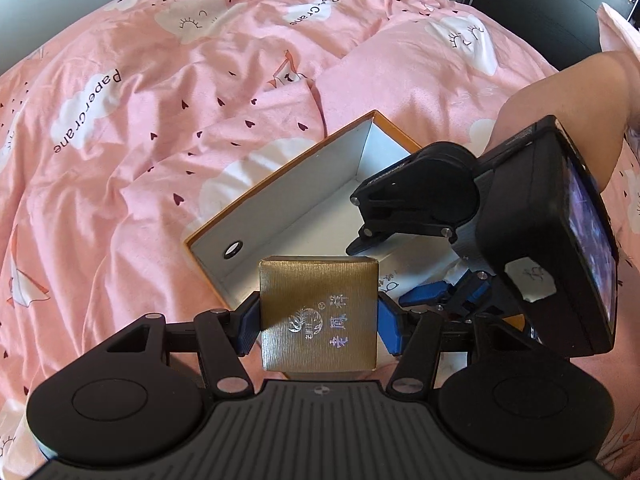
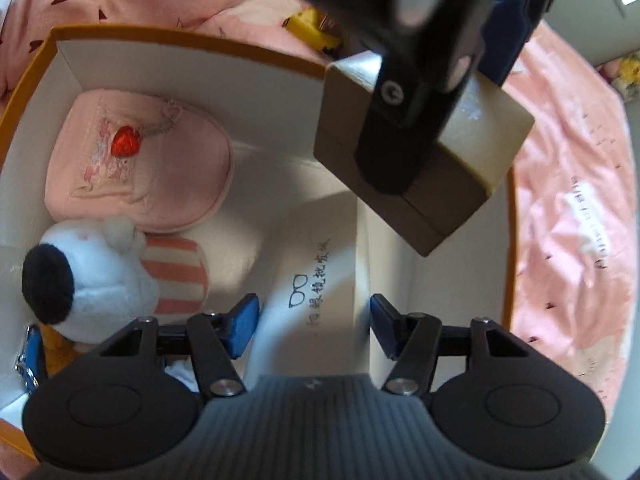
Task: Organize objects
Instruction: 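Release the glasses box into the orange box with the right gripper while the left lowers the gold box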
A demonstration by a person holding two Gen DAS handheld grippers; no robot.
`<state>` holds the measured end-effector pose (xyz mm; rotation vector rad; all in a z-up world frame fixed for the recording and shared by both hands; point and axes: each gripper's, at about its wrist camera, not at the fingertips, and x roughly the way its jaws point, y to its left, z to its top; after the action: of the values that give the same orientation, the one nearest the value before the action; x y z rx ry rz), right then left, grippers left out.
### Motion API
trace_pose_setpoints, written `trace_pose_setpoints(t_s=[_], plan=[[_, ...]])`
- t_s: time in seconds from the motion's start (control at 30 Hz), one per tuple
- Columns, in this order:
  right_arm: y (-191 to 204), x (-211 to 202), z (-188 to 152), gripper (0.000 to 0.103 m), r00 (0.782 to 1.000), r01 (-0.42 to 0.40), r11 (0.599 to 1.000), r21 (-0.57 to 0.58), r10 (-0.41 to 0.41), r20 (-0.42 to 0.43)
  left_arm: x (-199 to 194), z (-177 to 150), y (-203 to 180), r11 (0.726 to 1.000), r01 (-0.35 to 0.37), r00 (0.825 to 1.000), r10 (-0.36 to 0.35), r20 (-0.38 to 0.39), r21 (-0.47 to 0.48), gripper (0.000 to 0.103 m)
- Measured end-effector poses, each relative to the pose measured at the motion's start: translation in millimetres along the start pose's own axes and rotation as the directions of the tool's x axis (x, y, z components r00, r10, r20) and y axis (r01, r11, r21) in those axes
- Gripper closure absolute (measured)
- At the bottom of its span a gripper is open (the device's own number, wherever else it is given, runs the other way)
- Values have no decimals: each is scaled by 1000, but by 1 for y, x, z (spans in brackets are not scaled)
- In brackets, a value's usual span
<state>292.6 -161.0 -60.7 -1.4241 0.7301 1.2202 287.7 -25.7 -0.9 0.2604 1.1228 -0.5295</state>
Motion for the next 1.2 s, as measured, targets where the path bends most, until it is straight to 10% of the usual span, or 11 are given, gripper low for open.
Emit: trace_pose_setpoints(t_s=[0.27, 0.47, 0.7, 1.2], plan=[[7, 29, -6, 41, 992, -102, 992, -78, 95, -83, 15, 3, -3, 999, -11, 999, 13, -30, 46, 36], [-6, 19, -6, 30, 991, -126, 991, 45, 128, -48, 22, 5, -3, 997, -24, 999, 27, -35, 67, 36], [-32, 13, -16, 41, 986, -163, 954, 252, 170, -5, 37, 7, -16, 986, -8, 996, 23, -88, 166, 36], [-40, 17, -10, 47, 991, -127, 922, 367, 134, 7, 69, -6, -50, 856, -3, 967, 133, -215, 517, 36]])
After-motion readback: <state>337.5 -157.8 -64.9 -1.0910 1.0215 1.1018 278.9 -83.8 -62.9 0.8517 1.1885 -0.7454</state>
